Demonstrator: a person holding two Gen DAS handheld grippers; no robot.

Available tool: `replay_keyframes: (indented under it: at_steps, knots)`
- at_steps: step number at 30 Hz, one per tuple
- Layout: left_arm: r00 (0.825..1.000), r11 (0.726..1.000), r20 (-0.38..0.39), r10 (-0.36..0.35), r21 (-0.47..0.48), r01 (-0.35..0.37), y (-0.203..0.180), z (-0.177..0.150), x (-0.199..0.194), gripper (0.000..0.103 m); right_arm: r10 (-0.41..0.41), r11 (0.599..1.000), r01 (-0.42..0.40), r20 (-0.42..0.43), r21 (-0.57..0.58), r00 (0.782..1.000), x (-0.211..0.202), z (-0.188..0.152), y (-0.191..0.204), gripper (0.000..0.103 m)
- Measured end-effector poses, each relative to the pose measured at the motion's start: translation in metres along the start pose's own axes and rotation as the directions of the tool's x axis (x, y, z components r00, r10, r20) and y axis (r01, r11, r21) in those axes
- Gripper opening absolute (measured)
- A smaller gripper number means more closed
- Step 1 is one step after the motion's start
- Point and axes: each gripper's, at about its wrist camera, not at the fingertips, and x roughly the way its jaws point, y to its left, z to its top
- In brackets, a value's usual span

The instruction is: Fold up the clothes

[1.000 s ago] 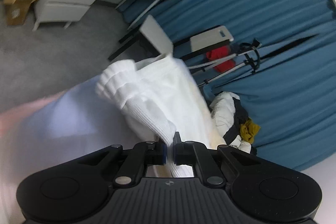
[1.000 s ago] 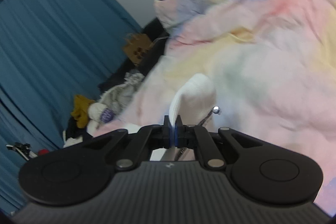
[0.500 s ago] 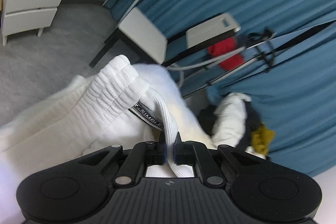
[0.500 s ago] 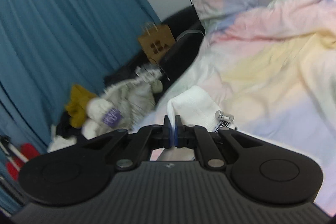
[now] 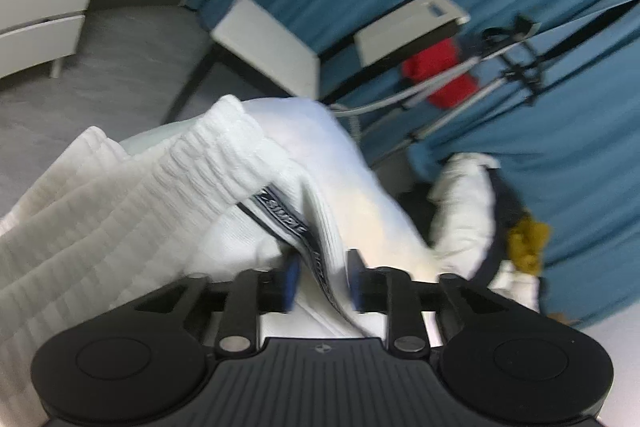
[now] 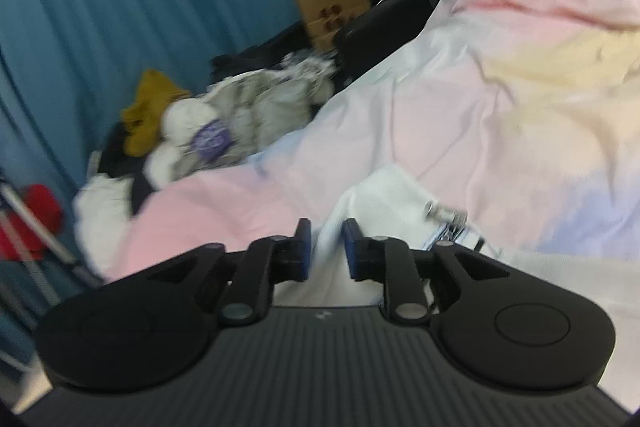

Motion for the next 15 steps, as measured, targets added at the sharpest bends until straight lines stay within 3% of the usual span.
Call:
replay_keyframes:
  at_steps: [2, 3, 6, 9, 13, 15]
  knots:
    - [0.999, 0.999, 0.02, -0.032, -0.005, 0.032, 0.005, -0.009, -0.027, 0.063, 0.033, 0.999, -0.034, 0.006, 0.028, 0.999, -0.025, -0.001, -0.007, 0.025]
    - [0.998, 0.998, 0.029, -0.056, -0.013, 0.056, 0.008, -0.015, -0.042, 0.064, 0.047, 0.998, -0.047, 0.011, 0.047, 0.999, -0.04, -0.004, -0.012, 0.028]
    - [0.987, 0.984, 0.053, -0.152, -0.088, 0.156, 0.031, -0.043, -0.088, 0.079, 0.066, 0.985, -0.067, 0.011, 0.161, 0.998, -0.08, -0.025, -0.036, 0.036]
    - [0.976, 0.955, 0.076, -0.206, -0.2, 0.217, 0.062, -0.074, -0.128, 0.082, 0.08, 0.954, -0.079, 0.009, 0.288, 0.997, -0.12, -0.049, -0.062, 0.04]
    - [0.984, 0.914, 0.015, -0.179, -0.367, 0.172, 0.087, -0.09, -0.156, 0.084, 0.094, 0.898, -0.085, 0.003, 0.432, 0.996, -0.157, -0.085, -0.092, 0.042]
    - [0.987, 0.922, -0.01, -0.159, -0.36, 0.145, 0.093, -0.092, -0.162, 0.087, 0.096, 0.865, -0.066, -0.035, 0.497, 0.995, -0.161, -0.095, -0.102, 0.046]
